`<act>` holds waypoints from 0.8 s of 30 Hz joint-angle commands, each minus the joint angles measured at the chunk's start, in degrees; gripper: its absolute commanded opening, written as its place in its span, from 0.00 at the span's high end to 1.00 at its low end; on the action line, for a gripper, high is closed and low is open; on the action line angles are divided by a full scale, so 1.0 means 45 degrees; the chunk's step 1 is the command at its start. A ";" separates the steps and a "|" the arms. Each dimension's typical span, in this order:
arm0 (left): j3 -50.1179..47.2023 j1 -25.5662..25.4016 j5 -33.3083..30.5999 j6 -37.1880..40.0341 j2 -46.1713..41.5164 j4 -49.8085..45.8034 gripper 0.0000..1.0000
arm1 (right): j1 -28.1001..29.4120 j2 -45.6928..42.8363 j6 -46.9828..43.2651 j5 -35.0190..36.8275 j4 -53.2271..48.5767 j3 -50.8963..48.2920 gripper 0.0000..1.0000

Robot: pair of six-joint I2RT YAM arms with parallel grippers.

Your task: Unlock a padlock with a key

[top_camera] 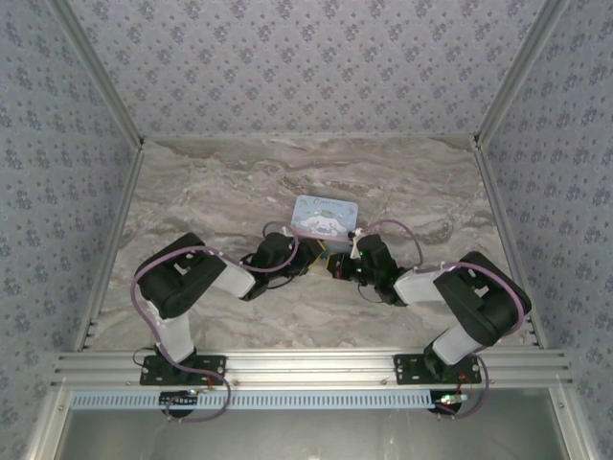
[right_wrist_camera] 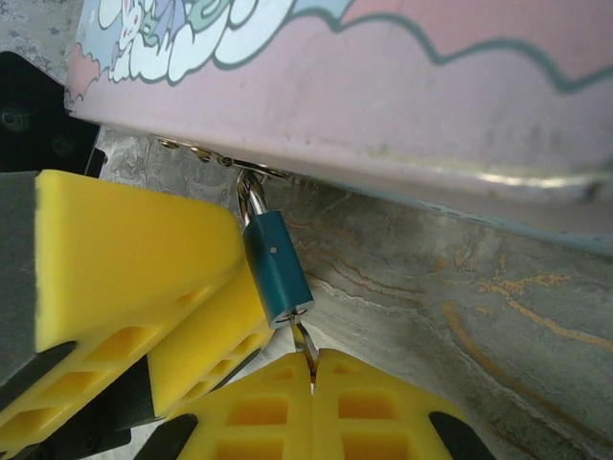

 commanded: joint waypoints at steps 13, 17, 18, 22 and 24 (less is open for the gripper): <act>0.0424 -0.0255 0.0367 -0.0489 0.0775 0.0475 0.65 | 0.0142 0.0127 0.0344 -0.0146 0.0118 0.0460 1.00; 0.0408 -0.0251 0.0297 -0.0513 0.0807 0.0618 0.70 | 0.0140 0.0118 0.0414 -0.0154 0.0120 0.0460 1.00; 0.0411 -0.0239 0.0264 -0.0499 0.0788 0.0604 0.71 | 0.0139 0.0110 0.0403 -0.0140 0.0121 0.0445 1.00; 0.0332 -0.0256 0.0162 -0.0499 0.0747 0.0579 0.75 | 0.0141 0.0056 0.0489 -0.0107 0.0124 0.0400 1.00; 0.0307 -0.0254 0.0132 -0.0455 0.0713 0.0580 0.79 | 0.0123 0.0007 0.0485 -0.0093 0.0110 0.0384 1.00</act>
